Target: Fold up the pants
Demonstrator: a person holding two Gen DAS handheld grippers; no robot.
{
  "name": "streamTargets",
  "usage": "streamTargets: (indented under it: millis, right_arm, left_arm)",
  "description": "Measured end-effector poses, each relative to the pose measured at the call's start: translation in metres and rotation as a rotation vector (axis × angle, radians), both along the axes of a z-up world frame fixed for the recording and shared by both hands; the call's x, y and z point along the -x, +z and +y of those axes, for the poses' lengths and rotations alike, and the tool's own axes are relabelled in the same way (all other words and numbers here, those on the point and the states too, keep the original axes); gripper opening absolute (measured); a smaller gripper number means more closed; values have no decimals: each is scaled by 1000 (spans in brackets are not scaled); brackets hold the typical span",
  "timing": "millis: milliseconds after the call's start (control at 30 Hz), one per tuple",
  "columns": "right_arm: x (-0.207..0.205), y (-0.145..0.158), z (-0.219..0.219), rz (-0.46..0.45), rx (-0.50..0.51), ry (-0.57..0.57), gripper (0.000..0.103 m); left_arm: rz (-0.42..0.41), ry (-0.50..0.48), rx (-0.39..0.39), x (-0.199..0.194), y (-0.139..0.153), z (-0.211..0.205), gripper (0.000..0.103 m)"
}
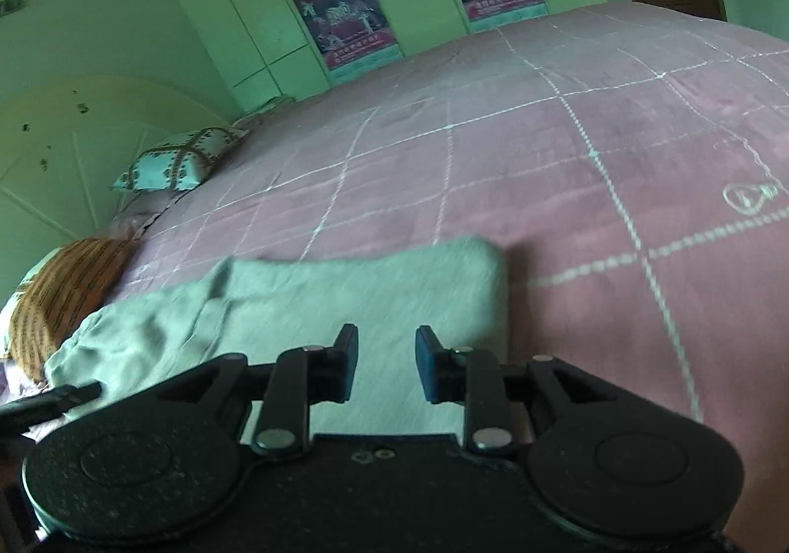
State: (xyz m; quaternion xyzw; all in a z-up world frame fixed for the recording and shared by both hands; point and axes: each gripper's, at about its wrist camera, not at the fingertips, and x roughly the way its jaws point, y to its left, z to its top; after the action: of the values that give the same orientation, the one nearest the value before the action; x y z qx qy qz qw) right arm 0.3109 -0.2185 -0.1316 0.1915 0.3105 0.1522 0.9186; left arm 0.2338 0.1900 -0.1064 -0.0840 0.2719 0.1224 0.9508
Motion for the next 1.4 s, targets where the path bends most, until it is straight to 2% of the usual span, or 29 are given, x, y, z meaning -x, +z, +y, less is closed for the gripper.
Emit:
streamTargets:
  millis: [33,100,267,333,433,467,500,533,600,633,733,800,833,900,933,1033,1100,1267,1400]
  right_arm:
    - [2,-1,3,9,-6,-5,20]
    - [11,2,8,20,-12,-10,20]
    - [16,7,29,30,31,22,21]
    - [17,10,35,24,49,19,23]
    - [11,12,43,35,67,5,24]
    - [8,12,47,38,71,5,24]
    - [4,12,52,42,73,8,24]
    - [0,12,59,48,73,17,24]
    - [-5,15,80,37,78,72,24]
    - [-7,16,94,29,80,116,24]
    - [-12,15,144,14,105,241,24]
    - [-16,4,175,45,144,299,20]
    - [-22,-9,188,108,198,303,21]
    - [-25,-16,191,120,187,281,21]
    - [-25,-11,187,131,164,274,20]
    - [-11,10,159,35,101,220,23]
    - [-4,15,132,26,62,150,23]
    - [13,15,42,39,-78,-86,25]
    - [27,9,-13,51,-147,-180,25]
  left_arm:
    - [-9,59,42,8,-1,26,103]
    - [-17,152,184,15,-11,77,103]
    - [-87,186,549,-3,-51,157,100]
    - [-106,175,615,-21,-64,170,87]
    - [-134,148,694,-43,-79,183,84]
    - [-142,163,694,-48,-82,184,53]
    - [-150,199,711,-46,-83,187,35]
    - [-198,194,728,-43,-83,184,34]
    - [-259,147,642,-34,-72,173,34]
    - [-274,133,627,-32,-71,170,34]
    - [-225,133,619,-32,-79,175,34]
    - [-177,130,616,-34,-90,181,36]
    - [-174,125,628,-34,-92,184,36]
    - [-164,123,619,-36,-86,182,36]
    - [-176,115,601,-35,-78,180,36]
    - [-251,58,544,-29,-48,161,36]
    - [-270,12,491,-36,-26,138,36]
    - [-273,-180,318,-65,22,46,36]
    - [-253,-322,245,-92,39,-41,36]
